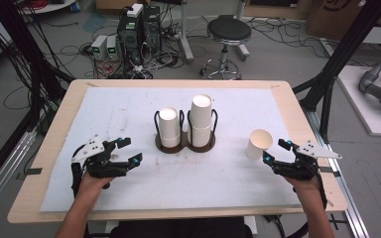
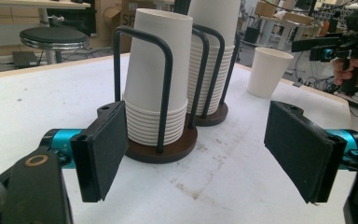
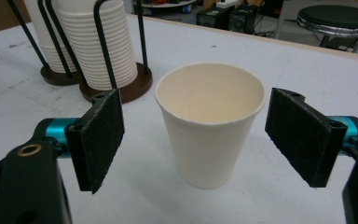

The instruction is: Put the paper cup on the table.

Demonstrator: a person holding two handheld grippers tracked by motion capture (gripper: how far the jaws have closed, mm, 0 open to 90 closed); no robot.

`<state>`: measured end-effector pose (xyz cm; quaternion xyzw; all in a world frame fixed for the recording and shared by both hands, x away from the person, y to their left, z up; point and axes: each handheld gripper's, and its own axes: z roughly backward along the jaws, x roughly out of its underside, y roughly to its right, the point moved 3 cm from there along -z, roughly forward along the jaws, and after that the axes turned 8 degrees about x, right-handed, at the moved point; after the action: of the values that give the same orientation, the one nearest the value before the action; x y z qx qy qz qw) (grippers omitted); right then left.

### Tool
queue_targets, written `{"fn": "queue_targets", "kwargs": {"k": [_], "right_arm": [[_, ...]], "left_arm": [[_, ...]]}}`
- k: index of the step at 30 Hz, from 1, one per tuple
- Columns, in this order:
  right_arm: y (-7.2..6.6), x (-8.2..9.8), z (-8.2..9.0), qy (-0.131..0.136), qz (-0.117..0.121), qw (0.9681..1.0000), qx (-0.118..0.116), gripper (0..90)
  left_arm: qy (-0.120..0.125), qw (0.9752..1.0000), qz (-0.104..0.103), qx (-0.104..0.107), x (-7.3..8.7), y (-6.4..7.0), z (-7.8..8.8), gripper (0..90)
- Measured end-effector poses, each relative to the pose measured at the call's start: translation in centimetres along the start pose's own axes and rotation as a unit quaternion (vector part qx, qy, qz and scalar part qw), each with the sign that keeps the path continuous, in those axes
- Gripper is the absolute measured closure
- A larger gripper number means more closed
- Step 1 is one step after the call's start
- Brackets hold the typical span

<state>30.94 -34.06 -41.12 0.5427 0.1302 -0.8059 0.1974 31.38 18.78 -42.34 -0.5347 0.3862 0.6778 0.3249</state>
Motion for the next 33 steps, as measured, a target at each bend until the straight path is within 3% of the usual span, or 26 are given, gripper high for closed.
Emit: {"fn": "queue_targets", "kwargs": {"k": [22, 33], "right_arm": [[-2.7, -1.3, -0.9, 0.008, 0.023, 0.9985, -0.05, 20.1], [-3.5, -1.5, -0.7, 0.01, 0.026, 0.9981, -0.056, 20.1]], "left_arm": [[0.0, 1.0, -0.002, 0.001, 0.0, 0.1, -0.2, 21.7], [0.002, 0.9999, -0.009, 0.005, -0.1, 0.8, 0.1, 21.7]]}}
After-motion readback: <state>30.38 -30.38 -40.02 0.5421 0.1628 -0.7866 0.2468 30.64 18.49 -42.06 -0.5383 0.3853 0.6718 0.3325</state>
